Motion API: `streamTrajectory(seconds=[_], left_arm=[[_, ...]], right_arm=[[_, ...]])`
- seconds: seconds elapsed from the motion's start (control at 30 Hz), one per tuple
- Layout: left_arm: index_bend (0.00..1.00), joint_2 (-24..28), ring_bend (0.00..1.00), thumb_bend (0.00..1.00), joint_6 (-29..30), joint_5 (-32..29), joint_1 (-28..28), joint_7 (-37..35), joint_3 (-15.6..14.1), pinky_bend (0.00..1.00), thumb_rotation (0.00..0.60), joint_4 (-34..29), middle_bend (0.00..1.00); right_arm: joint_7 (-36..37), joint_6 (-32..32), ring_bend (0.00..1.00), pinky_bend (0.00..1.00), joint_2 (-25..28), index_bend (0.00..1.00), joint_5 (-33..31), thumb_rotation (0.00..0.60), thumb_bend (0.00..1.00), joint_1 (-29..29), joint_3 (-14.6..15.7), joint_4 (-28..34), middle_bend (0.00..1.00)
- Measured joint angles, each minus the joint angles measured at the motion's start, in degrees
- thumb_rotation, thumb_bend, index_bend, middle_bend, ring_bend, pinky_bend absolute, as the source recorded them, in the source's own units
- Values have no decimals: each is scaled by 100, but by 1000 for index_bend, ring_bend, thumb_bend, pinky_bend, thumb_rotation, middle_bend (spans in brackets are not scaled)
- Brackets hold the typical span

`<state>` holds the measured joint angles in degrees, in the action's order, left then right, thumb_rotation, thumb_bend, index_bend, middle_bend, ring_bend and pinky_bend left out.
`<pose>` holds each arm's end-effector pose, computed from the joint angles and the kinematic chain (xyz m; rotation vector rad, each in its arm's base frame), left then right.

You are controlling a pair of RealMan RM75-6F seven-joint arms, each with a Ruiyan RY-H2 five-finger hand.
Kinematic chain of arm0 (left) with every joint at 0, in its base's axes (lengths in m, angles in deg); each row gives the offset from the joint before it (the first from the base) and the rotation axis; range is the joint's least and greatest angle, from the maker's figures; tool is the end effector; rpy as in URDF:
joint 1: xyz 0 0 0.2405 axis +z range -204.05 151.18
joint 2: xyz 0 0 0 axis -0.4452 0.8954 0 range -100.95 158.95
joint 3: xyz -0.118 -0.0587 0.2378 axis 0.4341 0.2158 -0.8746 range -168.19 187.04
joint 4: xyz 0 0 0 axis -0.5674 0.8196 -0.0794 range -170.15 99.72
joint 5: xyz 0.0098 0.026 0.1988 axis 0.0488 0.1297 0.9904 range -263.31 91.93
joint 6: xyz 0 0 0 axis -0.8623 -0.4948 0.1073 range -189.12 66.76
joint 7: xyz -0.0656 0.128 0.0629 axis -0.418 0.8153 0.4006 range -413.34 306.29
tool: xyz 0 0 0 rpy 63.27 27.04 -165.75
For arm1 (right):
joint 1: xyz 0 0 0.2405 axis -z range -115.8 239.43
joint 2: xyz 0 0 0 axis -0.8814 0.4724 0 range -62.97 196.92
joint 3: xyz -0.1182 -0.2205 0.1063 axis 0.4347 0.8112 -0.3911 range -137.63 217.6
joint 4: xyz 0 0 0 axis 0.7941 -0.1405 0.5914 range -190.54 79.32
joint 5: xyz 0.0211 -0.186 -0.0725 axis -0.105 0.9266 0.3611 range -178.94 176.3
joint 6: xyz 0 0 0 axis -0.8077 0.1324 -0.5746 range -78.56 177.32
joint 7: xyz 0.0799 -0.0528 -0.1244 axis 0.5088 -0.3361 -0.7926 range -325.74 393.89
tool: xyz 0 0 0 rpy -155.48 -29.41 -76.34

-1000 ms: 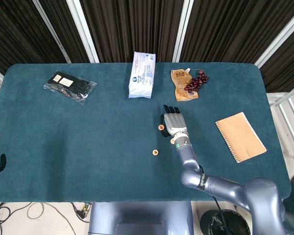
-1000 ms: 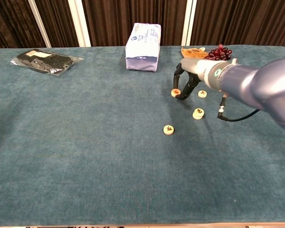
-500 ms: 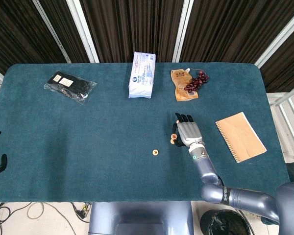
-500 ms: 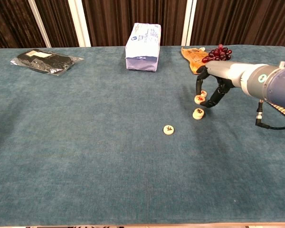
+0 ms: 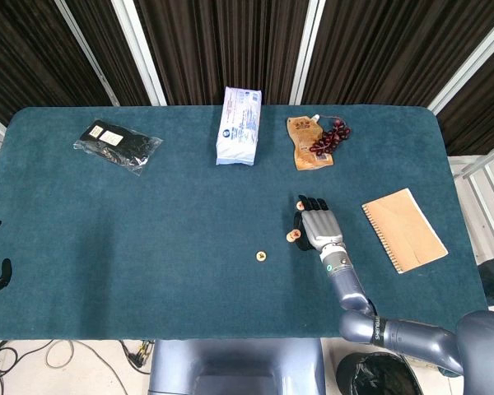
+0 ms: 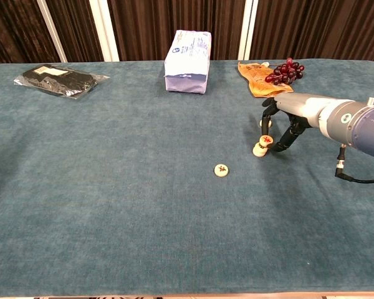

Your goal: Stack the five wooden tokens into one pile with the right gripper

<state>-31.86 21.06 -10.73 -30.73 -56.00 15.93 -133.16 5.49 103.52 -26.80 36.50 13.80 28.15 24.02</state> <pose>-0.3323 0.2002 0.1967 -1.1815 -1.0426 -0.8913 -0.1737 -0.3899 -0.0349 1.6821 -1.1774 0.7203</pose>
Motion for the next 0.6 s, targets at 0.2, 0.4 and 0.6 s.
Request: streamTrajectory(seconds=[0.2, 0.4, 0.6], left_arm=[[147, -2, 0, 482, 6, -1, 1, 4, 3, 0, 600, -1, 0], [147, 2, 0, 483, -1, -5, -2, 2, 3, 0, 600, -1, 0], [147, 4, 0, 483, 0, -9, 0, -6, 6, 0, 600, -2, 0]], right_arm=[[20, -54, 0, 0, -27, 544, 6, 600, 417, 14, 19, -35, 0], [27, -99, 0, 0, -64, 544, -5, 600, 417, 3, 7, -75, 0], [3, -110, 0, 0, -94, 544, 8, 600, 417, -12, 9, -87, 0]])
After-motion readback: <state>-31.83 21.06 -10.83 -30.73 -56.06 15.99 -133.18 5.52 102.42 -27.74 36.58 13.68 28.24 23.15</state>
